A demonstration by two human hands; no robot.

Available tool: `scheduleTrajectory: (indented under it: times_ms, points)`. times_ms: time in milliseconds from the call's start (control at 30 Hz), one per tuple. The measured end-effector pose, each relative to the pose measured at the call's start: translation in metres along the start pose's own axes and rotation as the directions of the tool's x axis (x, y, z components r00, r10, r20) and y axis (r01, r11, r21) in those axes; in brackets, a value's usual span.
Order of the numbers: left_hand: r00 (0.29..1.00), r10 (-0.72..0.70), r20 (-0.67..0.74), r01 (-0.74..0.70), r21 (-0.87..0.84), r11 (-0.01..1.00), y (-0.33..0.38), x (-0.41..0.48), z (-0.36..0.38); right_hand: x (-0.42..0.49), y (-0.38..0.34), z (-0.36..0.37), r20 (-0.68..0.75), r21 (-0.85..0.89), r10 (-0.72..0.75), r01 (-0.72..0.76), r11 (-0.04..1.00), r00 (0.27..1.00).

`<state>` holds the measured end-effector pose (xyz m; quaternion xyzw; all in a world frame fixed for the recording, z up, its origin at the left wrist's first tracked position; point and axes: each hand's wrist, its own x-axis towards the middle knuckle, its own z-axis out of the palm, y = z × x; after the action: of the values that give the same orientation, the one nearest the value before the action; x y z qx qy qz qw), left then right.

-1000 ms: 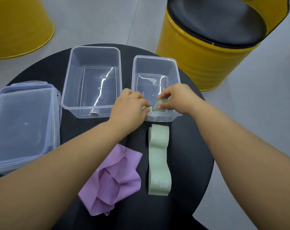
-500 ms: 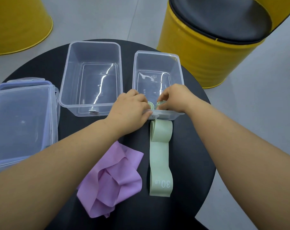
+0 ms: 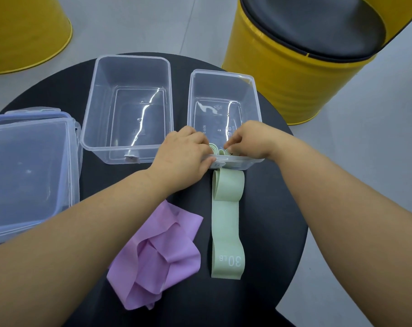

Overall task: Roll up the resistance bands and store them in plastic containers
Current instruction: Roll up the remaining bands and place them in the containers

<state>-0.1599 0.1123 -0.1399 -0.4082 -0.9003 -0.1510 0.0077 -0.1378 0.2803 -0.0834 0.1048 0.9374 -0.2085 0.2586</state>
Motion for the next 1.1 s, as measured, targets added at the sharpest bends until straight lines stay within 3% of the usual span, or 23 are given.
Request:
scheduleTrajectory:
  times_ms: [300, 600, 833, 1100]
  points:
    - [0.996, 0.060, -0.067, -0.059, 0.028, 0.998, -0.0030, 0.0001, 0.0060, 0.0056, 0.0016, 0.0009, -0.030, 0.080, 0.066, -0.063, 0.995, 0.997]
    - [0.995, 0.072, -0.067, -0.070, 0.034, 0.997, -0.0021, 0.0003, 0.0039, 0.0055, -0.0037, -0.0025, -0.034, -0.054, 0.089, -0.091, 0.994, 0.995]
    - [0.997, 0.064, -0.044, -0.062, 0.048, 0.997, -0.0020, 0.0011, 0.0044, 0.0069, -0.0016, -0.0015, -0.055, 0.024, 0.109, -0.108, 0.994, 0.993]
    - [0.999, 0.044, -0.004, -0.044, 0.048, 0.998, -0.0014, 0.0013, -0.0002, 0.0076, -0.0050, -0.0021, -0.057, -0.069, 0.113, -0.116, 0.991, 0.992]
